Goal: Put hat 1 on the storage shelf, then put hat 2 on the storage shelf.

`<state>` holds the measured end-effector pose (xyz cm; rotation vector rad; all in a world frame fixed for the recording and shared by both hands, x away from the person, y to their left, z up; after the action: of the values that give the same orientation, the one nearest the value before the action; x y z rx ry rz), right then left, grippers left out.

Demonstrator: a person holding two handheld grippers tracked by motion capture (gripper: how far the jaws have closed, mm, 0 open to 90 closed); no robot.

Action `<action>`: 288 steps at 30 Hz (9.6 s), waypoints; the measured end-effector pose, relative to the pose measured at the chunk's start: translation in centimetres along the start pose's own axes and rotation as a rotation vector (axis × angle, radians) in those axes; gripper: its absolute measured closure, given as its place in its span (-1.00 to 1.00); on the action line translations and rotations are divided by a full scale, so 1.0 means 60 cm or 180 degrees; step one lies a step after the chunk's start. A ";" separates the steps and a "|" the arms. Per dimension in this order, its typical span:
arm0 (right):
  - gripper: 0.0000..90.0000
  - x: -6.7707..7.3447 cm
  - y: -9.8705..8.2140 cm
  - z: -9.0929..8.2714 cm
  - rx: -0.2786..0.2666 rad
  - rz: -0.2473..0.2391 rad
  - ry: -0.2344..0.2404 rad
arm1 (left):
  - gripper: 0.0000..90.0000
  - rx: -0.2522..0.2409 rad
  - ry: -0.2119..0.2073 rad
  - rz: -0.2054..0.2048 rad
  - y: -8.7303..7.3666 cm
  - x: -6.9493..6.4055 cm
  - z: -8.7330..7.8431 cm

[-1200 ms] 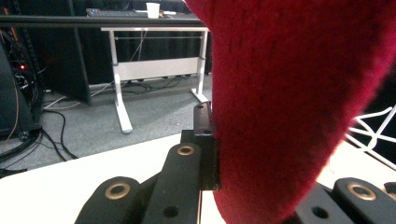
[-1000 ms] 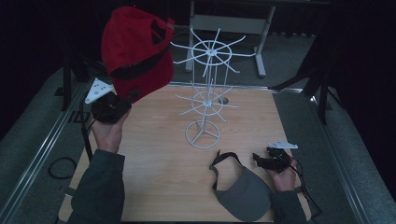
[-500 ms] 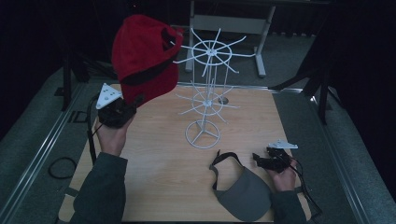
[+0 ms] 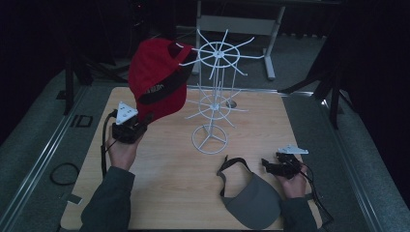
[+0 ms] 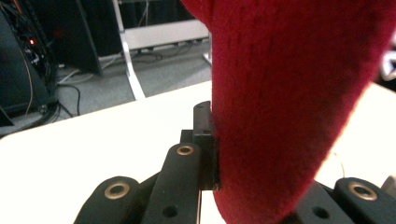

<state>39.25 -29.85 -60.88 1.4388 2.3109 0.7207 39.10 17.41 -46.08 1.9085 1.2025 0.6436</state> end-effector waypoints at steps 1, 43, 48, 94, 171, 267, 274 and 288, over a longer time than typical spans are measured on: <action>-0.40 0.000 0.000 0.000 0.0002 0.0004 0.0002 | 0.90 0.0034 0.0011 0.0029 -0.005 -0.002 0.004; -0.25 0.033 0.008 -0.009 0.0260 -0.0186 0.0170 | 0.16 0.0095 0.0069 0.0064 -0.078 0.029 -0.038; -0.03 0.052 0.020 -0.017 0.0317 -0.0409 0.0287 | 0.16 0.0053 0.0067 0.0054 -0.085 0.031 -0.052; 0.18 0.267 0.118 -0.044 0.0630 -0.2043 0.1035 | 0.17 0.0151 0.0031 0.0015 -0.115 0.026 -0.042; 0.81 0.183 0.179 -0.123 -0.0142 -0.1348 0.0883 | 0.15 0.0235 0.0048 -0.0084 -0.138 0.031 -0.026; 0.83 0.147 0.316 -0.335 -0.1812 -0.0004 0.1568 | 0.15 0.0264 0.0087 -0.0115 -0.145 0.033 -0.024; 0.83 0.148 0.324 -0.340 -0.1832 -0.0021 0.1545 | 0.15 0.0259 0.0087 -0.0113 -0.145 0.034 -0.024; 0.83 0.145 0.342 -0.359 -0.1920 -0.0018 0.1528 | 0.15 0.0272 0.0081 -0.0117 -0.145 0.033 -0.023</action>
<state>39.35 -19.83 -31.52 1.0528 2.1031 1.7339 34.48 21.87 -52.40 1.9491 1.2969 0.6074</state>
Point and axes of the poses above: each handheld gripper's, and its own axes: z roughly forward along the jaws, y roughly out of its top, x roughly to its left, the point moved 6 cm from there along z, roughly forward along the jaws, and after that the axes turned 13 degrees about x, right-handed, at the moved point
